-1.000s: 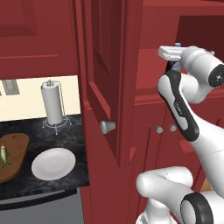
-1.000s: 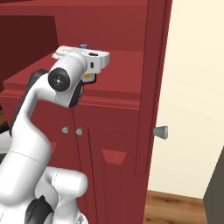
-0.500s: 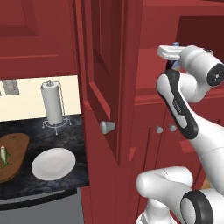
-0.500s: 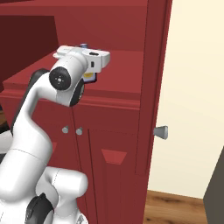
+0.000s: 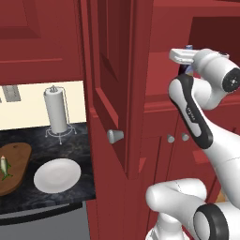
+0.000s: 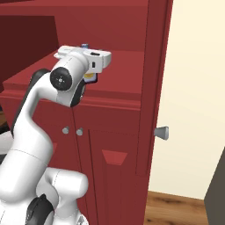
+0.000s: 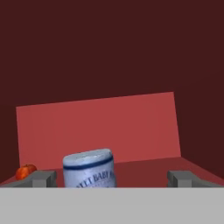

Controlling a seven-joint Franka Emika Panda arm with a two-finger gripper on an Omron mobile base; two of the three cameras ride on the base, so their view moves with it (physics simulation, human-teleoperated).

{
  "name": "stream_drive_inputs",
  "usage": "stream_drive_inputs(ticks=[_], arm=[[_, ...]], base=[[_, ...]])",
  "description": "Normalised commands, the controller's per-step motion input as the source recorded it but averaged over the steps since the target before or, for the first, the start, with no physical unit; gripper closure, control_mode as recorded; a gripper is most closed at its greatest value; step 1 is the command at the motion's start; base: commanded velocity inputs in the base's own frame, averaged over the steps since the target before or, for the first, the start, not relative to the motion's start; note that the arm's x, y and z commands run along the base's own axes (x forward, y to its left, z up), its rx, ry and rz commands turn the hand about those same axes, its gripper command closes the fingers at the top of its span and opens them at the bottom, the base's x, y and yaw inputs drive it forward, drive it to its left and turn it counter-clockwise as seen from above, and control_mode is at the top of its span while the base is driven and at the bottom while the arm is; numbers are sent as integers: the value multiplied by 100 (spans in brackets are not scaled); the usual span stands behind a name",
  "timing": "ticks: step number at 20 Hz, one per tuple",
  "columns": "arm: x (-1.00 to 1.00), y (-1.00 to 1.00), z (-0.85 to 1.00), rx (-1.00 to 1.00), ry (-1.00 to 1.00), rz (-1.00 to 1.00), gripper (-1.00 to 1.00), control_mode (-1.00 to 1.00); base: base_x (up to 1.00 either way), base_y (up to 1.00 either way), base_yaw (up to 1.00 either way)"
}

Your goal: Pick the fish from the plate and place it on the cutting board. Then pick the condiment bottle from the cabinet and place it next to the cutting board.

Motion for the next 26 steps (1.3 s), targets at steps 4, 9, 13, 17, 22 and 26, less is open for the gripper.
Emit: stream_drive_inputs(ticks=[4,9,13,17,22,26], arm=[[0,-4,0,0,0,0,-100,-100],[0,0,0,0,0,0,100,-100],[0,0,0,0,0,0,100,-100],[0,-7,0,0,0,0,100,-100],[-1,-7,2,0,0,0,100,-100],[-3,-3,0,0,0,0,100,-100]], base=[[0,0,0],[0,0,0],[0,0,0],[0,0,0],[0,0,0],[0,0,0]])
